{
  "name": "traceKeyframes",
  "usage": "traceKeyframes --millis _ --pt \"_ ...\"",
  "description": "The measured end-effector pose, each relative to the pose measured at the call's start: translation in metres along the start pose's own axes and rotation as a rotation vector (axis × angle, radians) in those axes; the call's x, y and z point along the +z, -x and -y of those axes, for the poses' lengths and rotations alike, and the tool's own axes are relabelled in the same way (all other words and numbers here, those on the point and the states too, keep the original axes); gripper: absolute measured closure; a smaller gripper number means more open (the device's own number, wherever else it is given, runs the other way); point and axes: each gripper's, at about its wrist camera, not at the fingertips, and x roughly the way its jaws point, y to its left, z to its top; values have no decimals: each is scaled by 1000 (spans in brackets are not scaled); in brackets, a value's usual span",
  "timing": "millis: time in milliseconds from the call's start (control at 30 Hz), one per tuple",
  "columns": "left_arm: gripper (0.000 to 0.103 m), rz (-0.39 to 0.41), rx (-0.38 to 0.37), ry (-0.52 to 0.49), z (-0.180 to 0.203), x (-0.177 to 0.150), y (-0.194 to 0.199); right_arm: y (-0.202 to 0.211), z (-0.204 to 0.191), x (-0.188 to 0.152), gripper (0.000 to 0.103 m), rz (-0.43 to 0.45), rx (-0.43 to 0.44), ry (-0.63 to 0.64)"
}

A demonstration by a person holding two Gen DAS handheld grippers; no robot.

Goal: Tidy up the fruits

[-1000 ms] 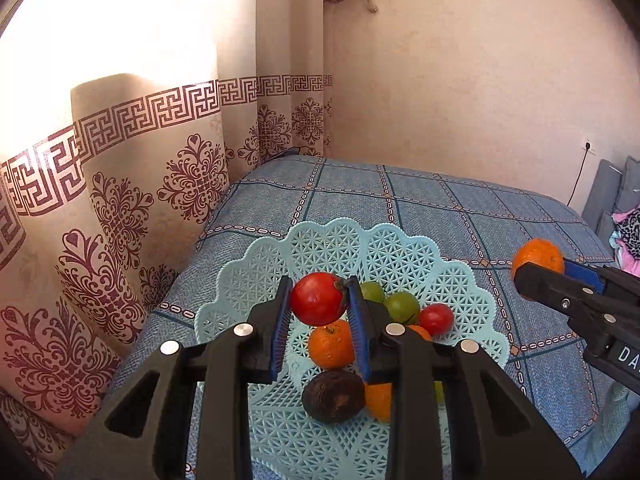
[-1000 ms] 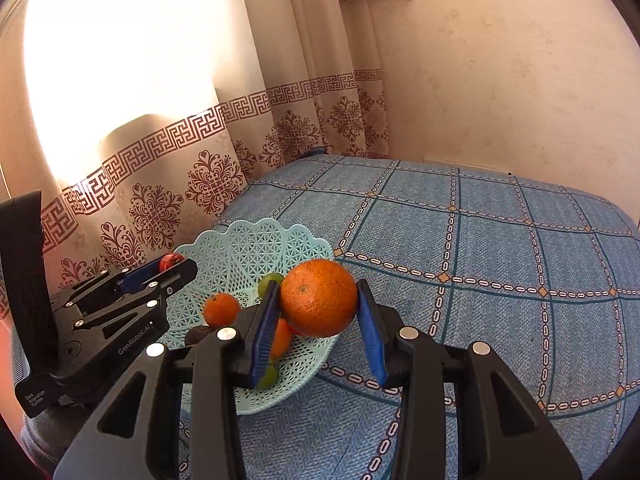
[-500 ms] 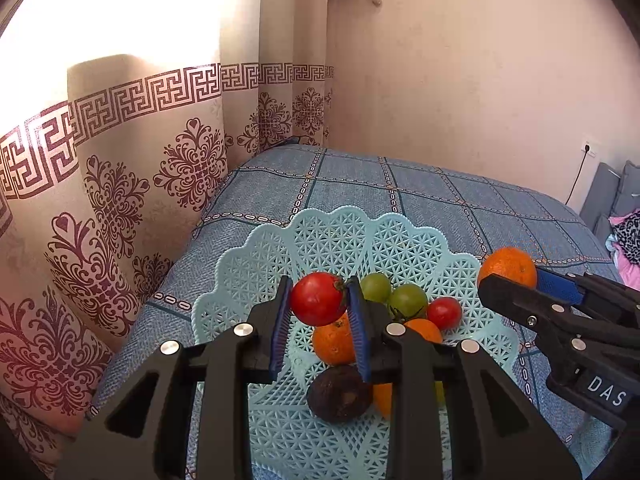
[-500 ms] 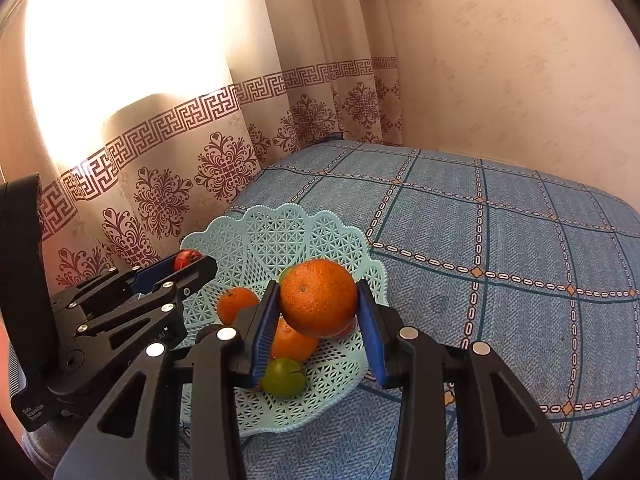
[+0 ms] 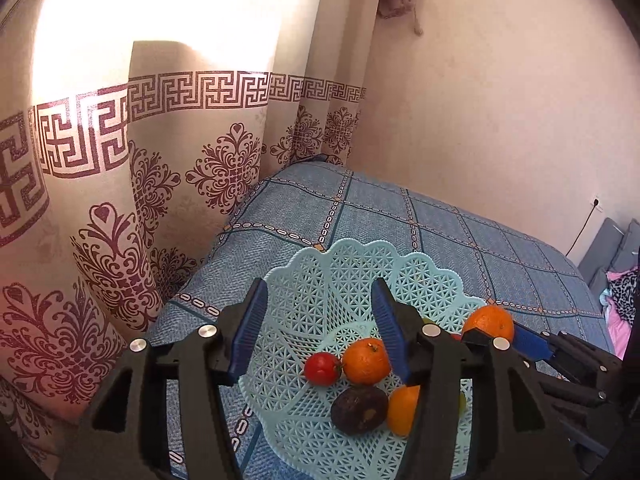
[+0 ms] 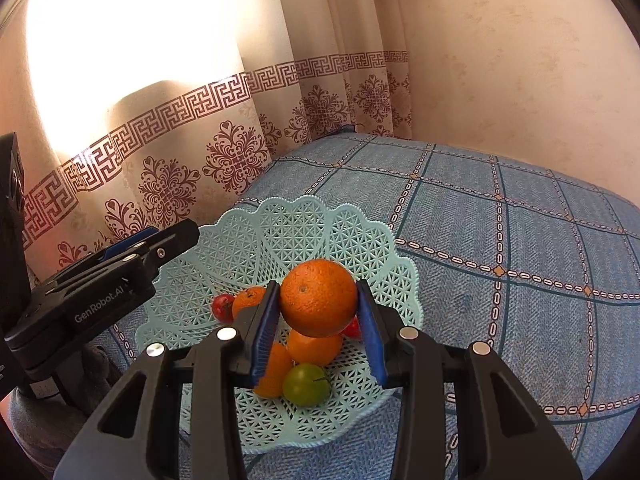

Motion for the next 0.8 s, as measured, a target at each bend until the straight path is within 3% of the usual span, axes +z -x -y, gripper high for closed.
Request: traceKeyframes --millis 300,367,433,467,800 --pt "31 -9 20 14 -4 -1 -3 -13 -11 5 64 -18 0 10" --pt "21 -4 28 24 -6 0 -2 -16 -9 4 63 -32 5 -3" --pt "13 5 42 41 -9 0 -1 -14 -6 1 49 -28 10 -20" --pt "12 6 43 48 -10 0 -1 -12 -4 1 45 -14 5 -27" --pt "7 10 35 7 2 -2 2 10 14 -7 45 22 -20 -55"
